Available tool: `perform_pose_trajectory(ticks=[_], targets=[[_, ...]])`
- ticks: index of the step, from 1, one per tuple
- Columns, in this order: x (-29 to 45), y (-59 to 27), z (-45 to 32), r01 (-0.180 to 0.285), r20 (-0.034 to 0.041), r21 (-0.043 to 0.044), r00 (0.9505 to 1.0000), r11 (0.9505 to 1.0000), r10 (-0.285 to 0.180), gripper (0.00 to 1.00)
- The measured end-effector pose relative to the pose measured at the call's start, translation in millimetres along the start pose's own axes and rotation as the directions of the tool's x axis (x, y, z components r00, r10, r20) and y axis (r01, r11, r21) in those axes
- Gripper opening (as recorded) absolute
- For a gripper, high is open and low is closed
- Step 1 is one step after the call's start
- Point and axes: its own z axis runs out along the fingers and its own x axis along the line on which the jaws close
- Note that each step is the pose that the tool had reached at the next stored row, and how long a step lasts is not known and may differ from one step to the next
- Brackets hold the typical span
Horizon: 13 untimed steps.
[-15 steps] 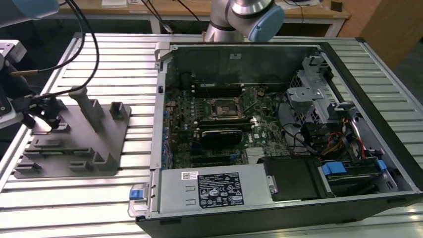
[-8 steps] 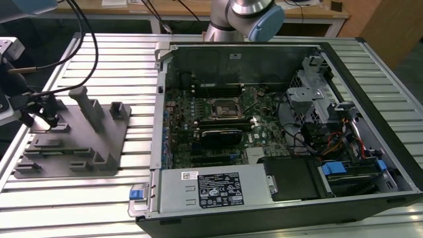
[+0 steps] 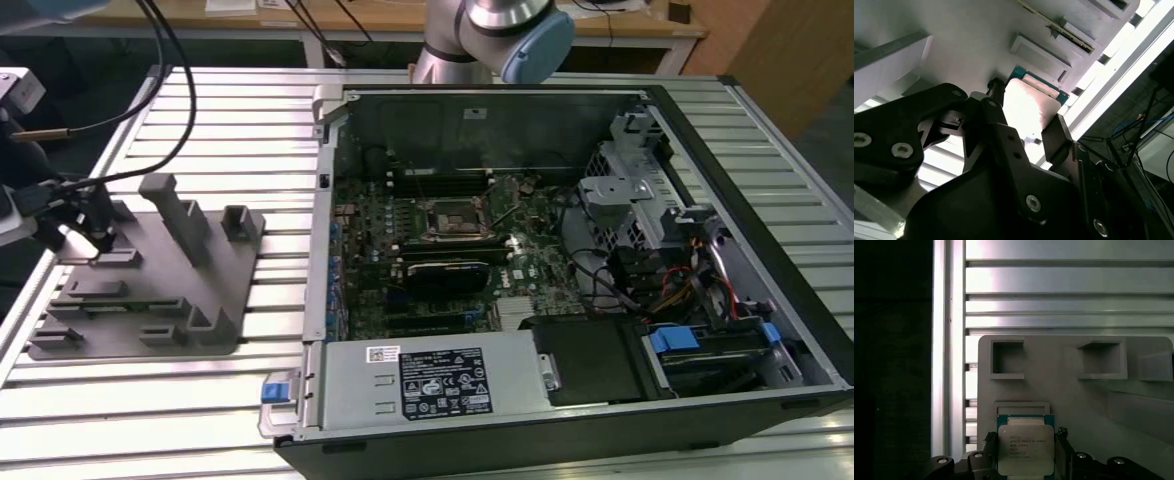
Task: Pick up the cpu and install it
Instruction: 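Pick up the cpu and move it towards the insertion slot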
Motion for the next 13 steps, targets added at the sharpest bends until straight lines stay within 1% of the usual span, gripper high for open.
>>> perform_pose_trajectory(ticks=[13], targets=[[-0.2,0.9,-12.4,0.000,0.0002,-0.0050,1.0000,1.0000,0.000,0.54]])
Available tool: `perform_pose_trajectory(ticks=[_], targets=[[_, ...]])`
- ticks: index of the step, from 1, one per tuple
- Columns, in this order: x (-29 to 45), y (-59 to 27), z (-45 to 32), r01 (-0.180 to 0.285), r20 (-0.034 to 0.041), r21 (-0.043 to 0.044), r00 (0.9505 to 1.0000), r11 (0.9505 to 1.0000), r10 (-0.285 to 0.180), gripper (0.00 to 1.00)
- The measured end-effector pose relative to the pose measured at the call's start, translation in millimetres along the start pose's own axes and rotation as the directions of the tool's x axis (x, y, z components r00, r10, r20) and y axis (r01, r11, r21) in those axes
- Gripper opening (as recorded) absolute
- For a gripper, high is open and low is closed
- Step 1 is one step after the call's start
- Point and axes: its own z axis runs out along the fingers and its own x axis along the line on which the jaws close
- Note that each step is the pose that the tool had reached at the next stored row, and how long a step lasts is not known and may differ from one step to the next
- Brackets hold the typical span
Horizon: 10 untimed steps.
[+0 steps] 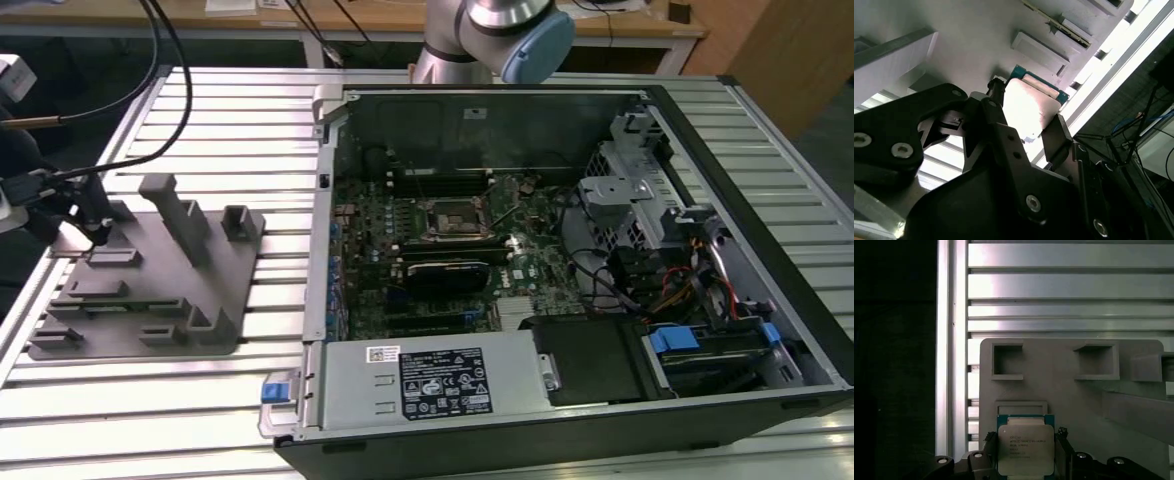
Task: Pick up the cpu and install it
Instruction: 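Pick up the cpu and move it towards the insertion slot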
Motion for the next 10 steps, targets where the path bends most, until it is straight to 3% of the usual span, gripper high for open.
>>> perform_pose_trajectory(ticks=[10], targets=[[-0.2,0.8,-9.7,0.000,0.0003,-0.0042,1.0000,1.0000,0.000,0.54]])
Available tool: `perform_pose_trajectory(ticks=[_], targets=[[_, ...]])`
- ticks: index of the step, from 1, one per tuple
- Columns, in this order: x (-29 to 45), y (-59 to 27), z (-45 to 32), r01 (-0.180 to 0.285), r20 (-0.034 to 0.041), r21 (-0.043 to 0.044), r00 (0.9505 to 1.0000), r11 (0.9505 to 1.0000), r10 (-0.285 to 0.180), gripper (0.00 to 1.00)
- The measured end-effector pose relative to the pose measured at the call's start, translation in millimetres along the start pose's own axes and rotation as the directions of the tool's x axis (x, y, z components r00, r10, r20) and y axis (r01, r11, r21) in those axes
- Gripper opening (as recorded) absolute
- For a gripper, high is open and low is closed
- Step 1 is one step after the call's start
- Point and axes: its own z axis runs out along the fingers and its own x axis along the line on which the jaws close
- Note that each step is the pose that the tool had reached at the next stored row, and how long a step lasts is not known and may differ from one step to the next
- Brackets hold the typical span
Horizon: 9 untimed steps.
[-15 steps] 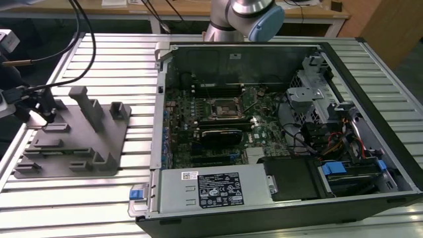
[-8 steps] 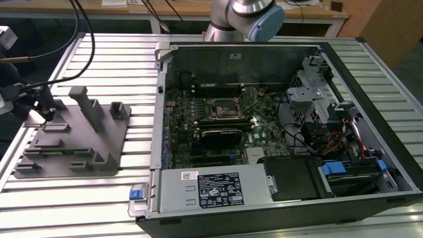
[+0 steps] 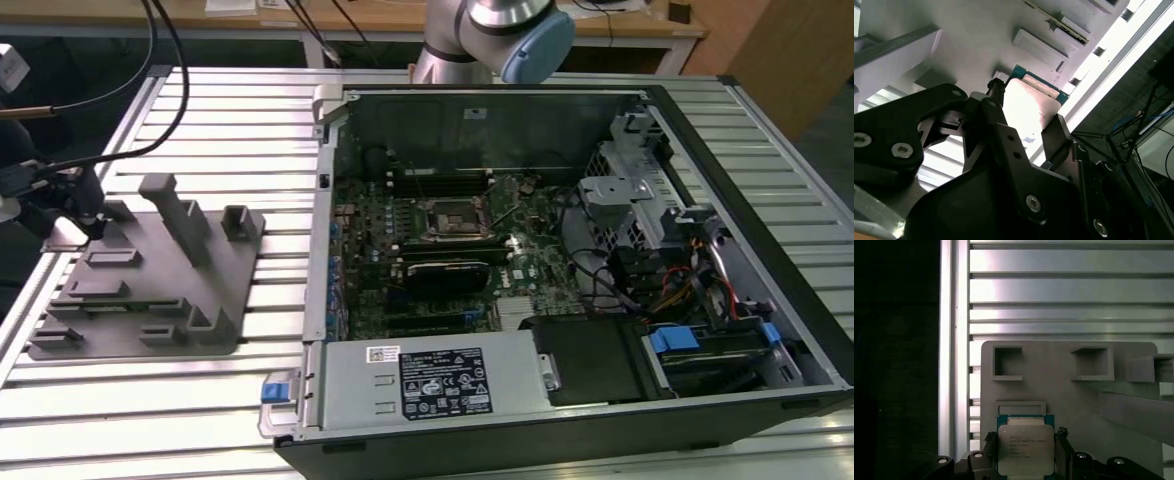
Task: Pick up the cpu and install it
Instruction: 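Pick up the cpu and move it towards the insertion slot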
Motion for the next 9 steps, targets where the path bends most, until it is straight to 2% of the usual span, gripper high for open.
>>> perform_pose_trajectory(ticks=[9], targets=[[-0.1,0.7,-8.4,0.000,0.0004,-0.0038,1.0000,1.0000,0.000,0.54]])
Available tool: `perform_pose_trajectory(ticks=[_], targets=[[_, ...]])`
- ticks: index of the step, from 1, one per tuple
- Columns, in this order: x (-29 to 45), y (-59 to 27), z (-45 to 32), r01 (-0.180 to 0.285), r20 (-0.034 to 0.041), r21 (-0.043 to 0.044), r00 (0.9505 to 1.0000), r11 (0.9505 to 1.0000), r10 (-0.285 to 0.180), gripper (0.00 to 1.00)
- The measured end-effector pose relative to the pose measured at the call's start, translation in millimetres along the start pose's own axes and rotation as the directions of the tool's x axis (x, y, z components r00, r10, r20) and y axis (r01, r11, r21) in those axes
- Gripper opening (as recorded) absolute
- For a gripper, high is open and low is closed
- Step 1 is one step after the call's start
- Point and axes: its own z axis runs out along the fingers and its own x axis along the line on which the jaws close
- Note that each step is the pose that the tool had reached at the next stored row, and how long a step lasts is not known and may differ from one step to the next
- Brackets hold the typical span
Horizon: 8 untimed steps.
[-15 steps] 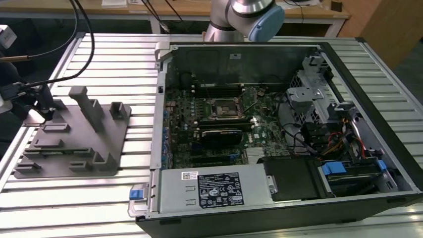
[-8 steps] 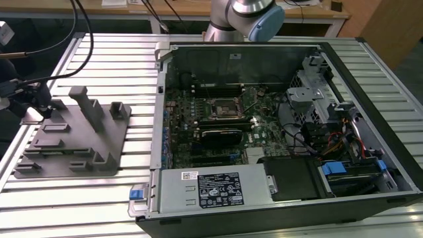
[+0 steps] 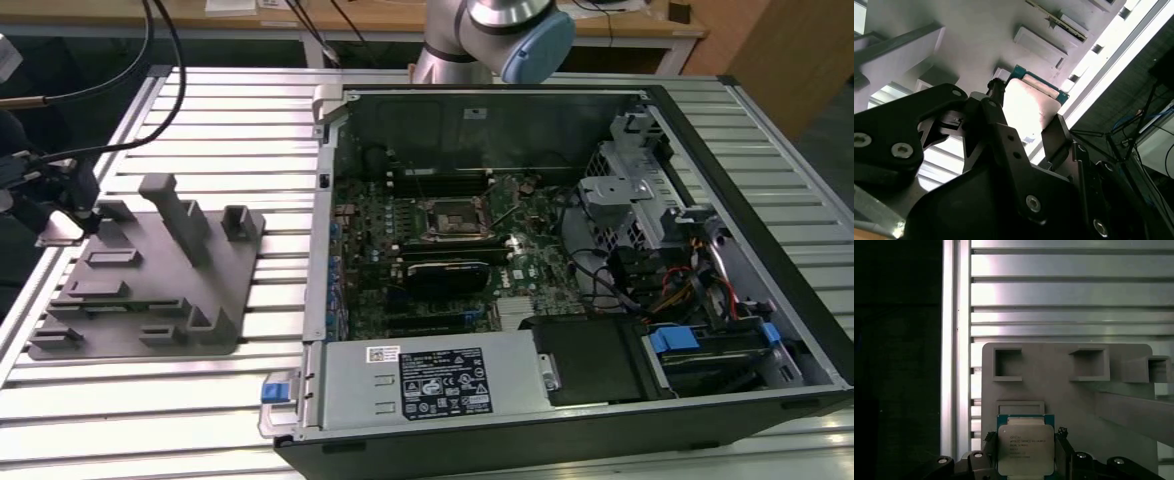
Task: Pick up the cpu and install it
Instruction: 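Pick up the cpu and move it towards the insertion slot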
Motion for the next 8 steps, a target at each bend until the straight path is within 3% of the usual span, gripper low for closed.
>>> perform_pose_trajectory(ticks=[8], targets=[[-0.1,0.6,-7.2,0.000,0.0003,-0.0051,1.0000,1.0000,0.000,0.54]])
